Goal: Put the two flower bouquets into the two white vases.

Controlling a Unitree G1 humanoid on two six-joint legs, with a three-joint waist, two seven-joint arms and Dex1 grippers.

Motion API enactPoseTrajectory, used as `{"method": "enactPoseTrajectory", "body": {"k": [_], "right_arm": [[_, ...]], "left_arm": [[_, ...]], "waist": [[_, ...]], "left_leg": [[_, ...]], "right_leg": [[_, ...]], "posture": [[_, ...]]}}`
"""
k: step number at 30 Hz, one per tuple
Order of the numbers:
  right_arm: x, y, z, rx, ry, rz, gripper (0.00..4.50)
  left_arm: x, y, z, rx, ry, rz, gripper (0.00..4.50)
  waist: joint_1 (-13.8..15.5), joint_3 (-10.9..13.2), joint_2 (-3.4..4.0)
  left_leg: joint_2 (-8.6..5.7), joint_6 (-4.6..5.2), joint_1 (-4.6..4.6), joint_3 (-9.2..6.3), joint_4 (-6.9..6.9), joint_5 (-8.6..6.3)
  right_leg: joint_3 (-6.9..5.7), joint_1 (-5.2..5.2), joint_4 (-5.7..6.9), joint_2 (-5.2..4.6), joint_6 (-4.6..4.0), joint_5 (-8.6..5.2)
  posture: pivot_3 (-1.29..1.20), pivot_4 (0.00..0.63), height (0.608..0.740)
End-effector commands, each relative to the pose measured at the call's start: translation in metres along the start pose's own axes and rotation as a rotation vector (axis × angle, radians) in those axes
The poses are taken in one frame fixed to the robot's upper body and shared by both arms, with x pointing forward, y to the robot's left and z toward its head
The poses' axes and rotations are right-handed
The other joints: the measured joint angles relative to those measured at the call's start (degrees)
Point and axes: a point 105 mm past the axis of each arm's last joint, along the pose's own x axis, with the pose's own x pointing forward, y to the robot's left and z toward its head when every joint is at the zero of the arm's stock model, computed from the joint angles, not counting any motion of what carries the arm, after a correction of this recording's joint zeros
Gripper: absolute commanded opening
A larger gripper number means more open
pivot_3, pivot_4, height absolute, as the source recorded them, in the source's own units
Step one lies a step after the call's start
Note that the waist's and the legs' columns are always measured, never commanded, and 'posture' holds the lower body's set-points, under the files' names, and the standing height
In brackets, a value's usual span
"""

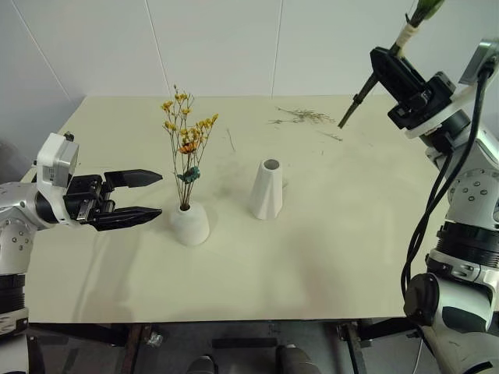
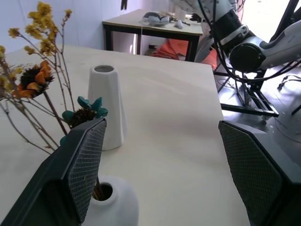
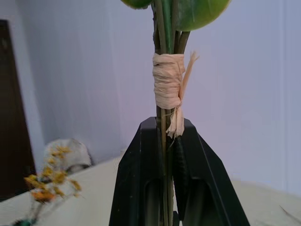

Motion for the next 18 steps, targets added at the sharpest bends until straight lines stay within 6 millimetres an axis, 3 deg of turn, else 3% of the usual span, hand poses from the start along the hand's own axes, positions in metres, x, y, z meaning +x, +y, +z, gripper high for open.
{"method": "enactPoseTrajectory", "body": {"k": [1,11,18], "right_arm": [[0.02,0.031,-0.015,0.02,0.024,0.129,0.0],[0.046,0.04,-0.069,0.052,0.103,0.172,0.0],[0.057,0.036,-0.085,0.056,0.12,0.176,0.0]], "left_arm": [[0.001,0.006,0.013,0.039,-0.071,0.03,4.07],[0.002,0.015,0.022,0.064,-0.172,0.104,4.07],[-0.001,0.012,0.018,0.066,-0.167,0.123,4.07]], "waist": [[-0.19,0.0,-0.01],[-0.48,-0.01,-0.02],[-0.39,-0.01,-0.02]], "left_leg": [[0.0,0.0,0.0,0.0,0.01,0.0],[0.0,0.04,0.0,-0.02,0.0,0.04],[0.0,0.03,0.0,-0.01,-0.02,0.04]], "right_leg": [[0.0,0.0,0.03,0.0,0.0,0.0],[0.0,-0.04,0.09,0.01,0.0,0.01],[0.0,-0.07,0.09,0.01,0.0,0.01]], "posture": [[0.0,0.15,0.74],[0.0,0.15,0.74],[0.0,0.15,0.74]]}}
